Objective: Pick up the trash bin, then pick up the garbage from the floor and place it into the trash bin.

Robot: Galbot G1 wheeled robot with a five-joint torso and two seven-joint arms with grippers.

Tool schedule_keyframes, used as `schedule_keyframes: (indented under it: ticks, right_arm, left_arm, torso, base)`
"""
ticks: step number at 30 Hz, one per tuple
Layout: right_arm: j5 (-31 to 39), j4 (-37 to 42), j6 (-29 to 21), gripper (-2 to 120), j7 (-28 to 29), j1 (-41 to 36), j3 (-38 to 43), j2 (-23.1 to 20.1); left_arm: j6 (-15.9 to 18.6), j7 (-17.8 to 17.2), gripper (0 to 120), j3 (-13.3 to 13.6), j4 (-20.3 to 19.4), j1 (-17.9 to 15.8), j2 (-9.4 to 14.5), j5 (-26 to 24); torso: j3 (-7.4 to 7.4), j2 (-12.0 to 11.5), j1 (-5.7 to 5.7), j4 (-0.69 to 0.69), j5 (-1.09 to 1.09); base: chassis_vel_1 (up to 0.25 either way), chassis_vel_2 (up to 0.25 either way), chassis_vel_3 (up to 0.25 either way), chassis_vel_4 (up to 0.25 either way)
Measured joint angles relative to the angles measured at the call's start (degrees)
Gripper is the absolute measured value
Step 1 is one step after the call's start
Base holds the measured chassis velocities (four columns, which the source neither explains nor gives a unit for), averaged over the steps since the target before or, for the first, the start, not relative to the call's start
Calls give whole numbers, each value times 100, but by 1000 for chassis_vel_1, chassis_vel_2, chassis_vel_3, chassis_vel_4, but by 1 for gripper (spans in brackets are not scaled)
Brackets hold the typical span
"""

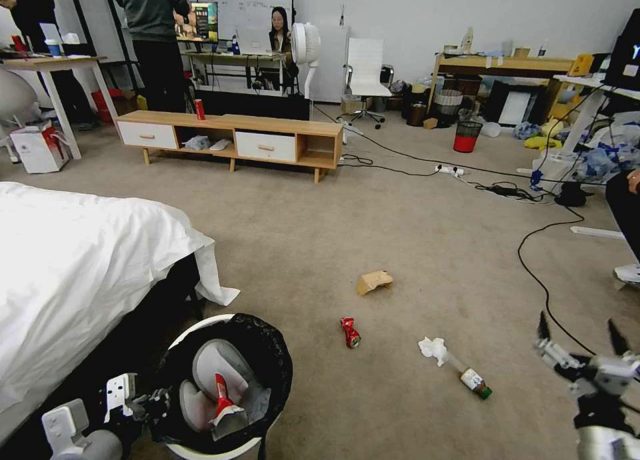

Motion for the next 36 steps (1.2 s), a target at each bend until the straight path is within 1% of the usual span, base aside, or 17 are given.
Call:
schedule_keyframes:
  ticks: [4, 12, 36]
  right_arm:
    - [-11, -112, 19, 100, 0, 69, -43, -8]
    - [113, 208, -82, 100, -1, 70, -3, -72]
    - [256, 348, -140, 100, -11, 47, 37, -199]
  left_arm:
    - [0, 20, 1, -32, 10, -19, -5, -6]
    - [0, 37, 1, -45, 12, -47, -37, -16]
    - [0, 67, 1, -72, -12, -45, -29, -33]
  torso:
    - [0, 0, 0, 0, 1]
    - [0, 0, 0, 0, 0]
    - [0, 0, 1, 0, 1]
  base:
    - [0, 0, 0, 0]
    - [0, 0, 0, 0]
    - [0, 0, 0, 0]
